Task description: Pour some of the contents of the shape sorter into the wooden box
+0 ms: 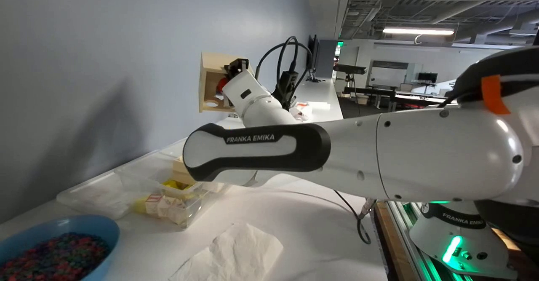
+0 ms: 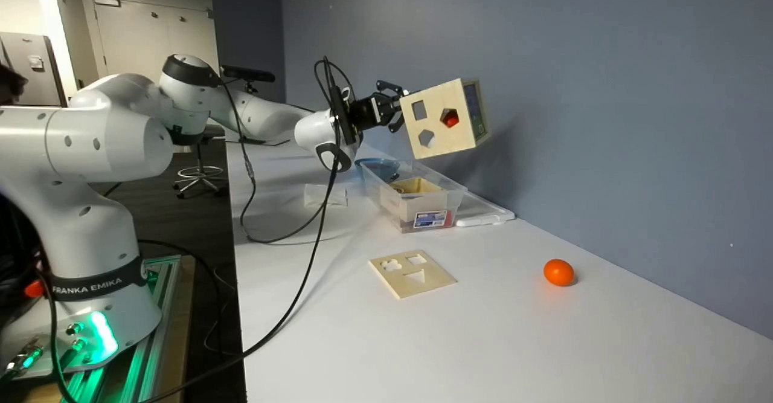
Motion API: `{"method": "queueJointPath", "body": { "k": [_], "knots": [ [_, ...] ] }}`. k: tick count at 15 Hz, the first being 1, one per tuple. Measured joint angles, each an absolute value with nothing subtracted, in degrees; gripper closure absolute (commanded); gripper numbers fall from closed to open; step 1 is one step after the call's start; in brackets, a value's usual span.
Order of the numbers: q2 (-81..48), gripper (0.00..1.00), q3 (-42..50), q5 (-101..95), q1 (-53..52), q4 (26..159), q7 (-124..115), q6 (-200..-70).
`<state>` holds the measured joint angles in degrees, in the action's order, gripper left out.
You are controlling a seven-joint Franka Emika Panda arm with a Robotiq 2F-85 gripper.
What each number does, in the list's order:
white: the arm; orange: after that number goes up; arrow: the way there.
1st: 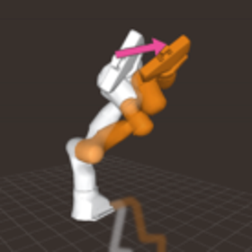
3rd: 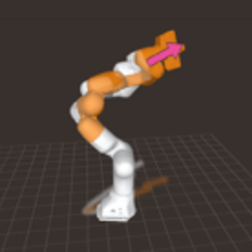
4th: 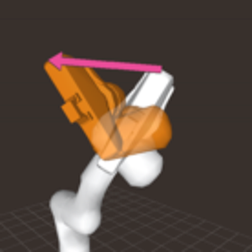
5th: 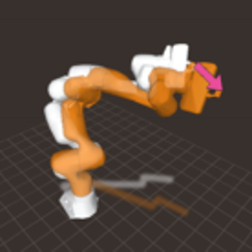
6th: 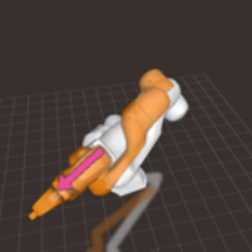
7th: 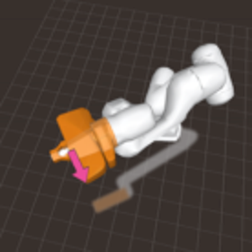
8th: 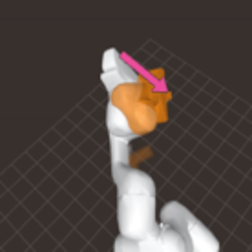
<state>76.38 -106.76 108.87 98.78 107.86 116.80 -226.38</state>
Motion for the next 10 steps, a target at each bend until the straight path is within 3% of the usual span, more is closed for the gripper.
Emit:
{"method": "queueJointPath", "body": {
  "k": [10],
  "knots": [
    [62.65,0.97,-104.03,108.08,99.75,111.9,127.53,-208.58]
  ]
}}
